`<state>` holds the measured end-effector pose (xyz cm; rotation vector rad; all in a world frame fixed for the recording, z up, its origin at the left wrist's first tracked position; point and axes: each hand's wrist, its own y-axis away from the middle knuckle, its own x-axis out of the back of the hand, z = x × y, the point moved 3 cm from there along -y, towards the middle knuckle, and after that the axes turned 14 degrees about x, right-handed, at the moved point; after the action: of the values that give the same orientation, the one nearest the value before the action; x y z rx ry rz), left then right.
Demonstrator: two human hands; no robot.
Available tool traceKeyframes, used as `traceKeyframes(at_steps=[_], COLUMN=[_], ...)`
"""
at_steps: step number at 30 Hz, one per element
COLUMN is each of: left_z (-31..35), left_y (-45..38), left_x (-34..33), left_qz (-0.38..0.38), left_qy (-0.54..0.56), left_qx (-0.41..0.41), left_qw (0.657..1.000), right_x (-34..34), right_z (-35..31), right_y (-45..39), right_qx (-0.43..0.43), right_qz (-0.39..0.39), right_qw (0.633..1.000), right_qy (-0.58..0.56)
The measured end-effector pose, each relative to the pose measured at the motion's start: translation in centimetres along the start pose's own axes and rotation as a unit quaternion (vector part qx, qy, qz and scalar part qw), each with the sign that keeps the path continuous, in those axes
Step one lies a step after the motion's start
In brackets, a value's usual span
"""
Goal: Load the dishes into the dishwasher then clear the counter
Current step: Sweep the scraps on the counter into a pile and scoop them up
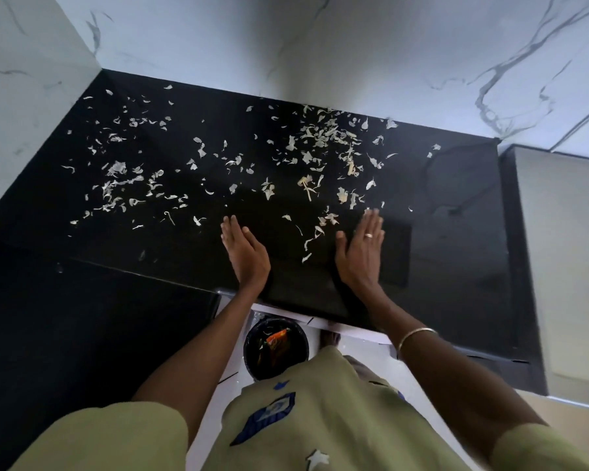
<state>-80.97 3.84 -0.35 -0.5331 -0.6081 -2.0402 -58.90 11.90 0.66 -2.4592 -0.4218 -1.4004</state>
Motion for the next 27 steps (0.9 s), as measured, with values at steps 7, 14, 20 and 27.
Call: traceKeyframes(at_steps=[7, 14, 20, 27], left_z=[1.3, 1.9, 1.8, 2.3], left_y=[1.5, 1.7, 1.5, 1.0], left_x=[-2.2, -1.9, -1.5, -2.9], left_qz=[0.037, 0.048, 0.060, 0.065], left_qy=[0.005, 0.006, 0.068, 0.054], left_qx=[0.039, 0.026, 0.038, 0.078], left_qw=[0.999, 0.998, 0.995, 0.993], right_x=[2.4, -1.8, -6.2, -0.2], right_z=[6.4, -1.1, -9.7, 0.0], right_y=[-1.6, -3.2, -3.8, -7.7], right_qx=[-0.045, 0.007, 0.060, 0.062], right_qz=[-0.028, -0.056, -0.082, 0.013], right_qw=[0.997, 0.998, 0.994, 0.998], right_qy=[0.055, 0.033, -0.036, -0.019])
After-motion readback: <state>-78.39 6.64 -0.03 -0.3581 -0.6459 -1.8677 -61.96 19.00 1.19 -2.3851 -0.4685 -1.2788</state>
